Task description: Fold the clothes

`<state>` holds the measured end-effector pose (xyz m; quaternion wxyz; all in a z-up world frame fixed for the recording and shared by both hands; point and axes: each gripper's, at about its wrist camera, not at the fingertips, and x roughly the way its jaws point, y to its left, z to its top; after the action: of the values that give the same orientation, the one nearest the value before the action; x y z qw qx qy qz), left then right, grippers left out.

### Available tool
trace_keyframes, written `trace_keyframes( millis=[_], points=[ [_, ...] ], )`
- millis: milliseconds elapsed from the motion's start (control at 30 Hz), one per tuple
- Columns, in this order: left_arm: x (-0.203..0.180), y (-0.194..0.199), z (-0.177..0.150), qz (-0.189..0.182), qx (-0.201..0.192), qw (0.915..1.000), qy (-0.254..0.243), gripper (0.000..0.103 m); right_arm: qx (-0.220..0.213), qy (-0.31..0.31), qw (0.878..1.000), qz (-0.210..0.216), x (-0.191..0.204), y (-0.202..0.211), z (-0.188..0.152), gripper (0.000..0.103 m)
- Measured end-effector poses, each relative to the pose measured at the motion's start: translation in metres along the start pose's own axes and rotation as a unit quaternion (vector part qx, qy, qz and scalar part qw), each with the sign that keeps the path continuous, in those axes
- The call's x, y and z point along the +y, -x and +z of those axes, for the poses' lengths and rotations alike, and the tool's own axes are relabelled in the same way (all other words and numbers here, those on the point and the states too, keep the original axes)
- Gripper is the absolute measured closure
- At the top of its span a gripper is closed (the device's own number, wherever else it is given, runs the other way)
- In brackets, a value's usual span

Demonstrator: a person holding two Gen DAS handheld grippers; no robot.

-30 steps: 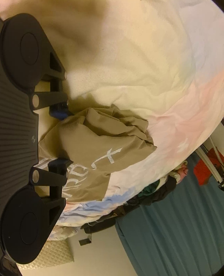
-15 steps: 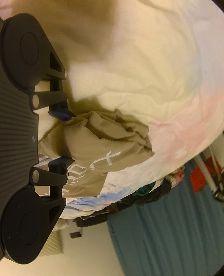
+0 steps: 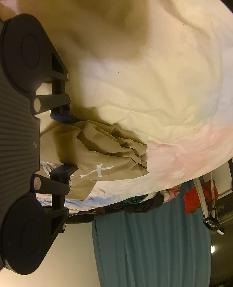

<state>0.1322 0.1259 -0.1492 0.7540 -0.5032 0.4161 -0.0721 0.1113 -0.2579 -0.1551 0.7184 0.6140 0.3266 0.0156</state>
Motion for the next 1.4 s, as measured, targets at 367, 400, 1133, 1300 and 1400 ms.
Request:
trace_keyframes(
  millis=[367, 400, 1133, 1300, 1400],
  points=[
    [-0.025, 0.013, -0.006, 0.0, -0.012, 0.999, -0.043, 0.072, -0.028, 0.074, 0.997, -0.003, 0.024, 0.018, 0.005, 0.074],
    [-0.03, 0.016, -0.006, -0.004, -0.01, 0.999, -0.044, 0.072, -0.036, 0.078, 0.996, 0.0, 0.029, 0.024, 0.005, 0.075],
    [-0.355, -0.196, 0.013, -0.051, 0.041, 0.988, -0.14, 0.075, -0.218, 0.132, 0.967, 0.005, 0.169, 0.083, 0.273, 0.077],
    [-0.364, -0.262, -0.001, -0.079, 0.044, 0.9788, -0.184, 0.074, -0.239, 0.184, 0.954, -0.006, 0.145, 0.07, 0.311, 0.077],
    [-0.324, -0.282, -0.017, -0.064, 0.055, 0.9733, -0.214, 0.074, -0.225, 0.188, 0.955, -0.033, 0.101, 0.053, 0.304, 0.077]
  ],
)
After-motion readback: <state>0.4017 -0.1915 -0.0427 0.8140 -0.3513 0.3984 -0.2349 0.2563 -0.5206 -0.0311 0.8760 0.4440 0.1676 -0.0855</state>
